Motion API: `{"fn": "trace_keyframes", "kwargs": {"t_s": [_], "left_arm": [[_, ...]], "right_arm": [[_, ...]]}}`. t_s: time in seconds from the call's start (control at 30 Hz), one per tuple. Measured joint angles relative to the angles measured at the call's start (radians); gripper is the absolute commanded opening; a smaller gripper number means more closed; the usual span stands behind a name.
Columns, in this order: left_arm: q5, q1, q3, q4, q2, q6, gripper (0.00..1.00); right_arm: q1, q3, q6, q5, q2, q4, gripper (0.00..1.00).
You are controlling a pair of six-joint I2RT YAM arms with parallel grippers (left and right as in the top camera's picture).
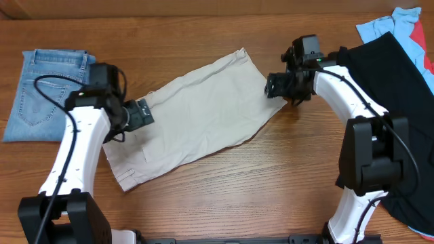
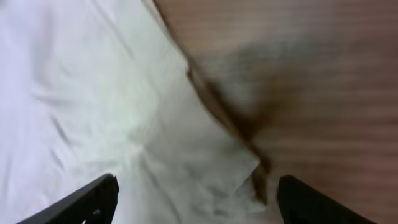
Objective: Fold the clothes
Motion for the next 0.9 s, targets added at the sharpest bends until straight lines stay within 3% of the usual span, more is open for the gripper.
{"fn": "trace_keyframes", "kwargs": {"t_s": [0.17, 0.3, 0.4, 0.53, 0.63, 0.9], "left_arm": [[0.008, -0.069, -0.018, -0.001, 0.002, 0.000, 1.00], [0.018, -0.103, -0.070, 0.010, 0.002, -0.002, 1.00], [0.038, -0.106, -0.125, 0.039, 0.002, -0.003, 1.00], [0.060, -0.106, -0.183, 0.050, 0.002, -0.006, 1.00], [0.071, -0.106, -0.219, 0.051, 0.002, -0.015, 1.00], [0.080, -0.106, -0.293, 0.077, 0.002, -0.024, 1.00]], "right_arm": [[0.000, -0.002, 0.014, -0.022, 0.026, -0.051, 0.85], [0.000, -0.004, 0.023, -0.029, 0.050, -0.037, 0.75], [0.000, -0.005, 0.029, -0.030, 0.063, -0.031, 0.59], [0.000, -0.006, 0.035, -0.030, 0.069, -0.029, 0.20], [0.000, -0.007, 0.033, -0.037, 0.069, -0.030, 0.06], [0.003, -0.006, 0.029, -0.039, 0.069, -0.114, 0.04]]}}
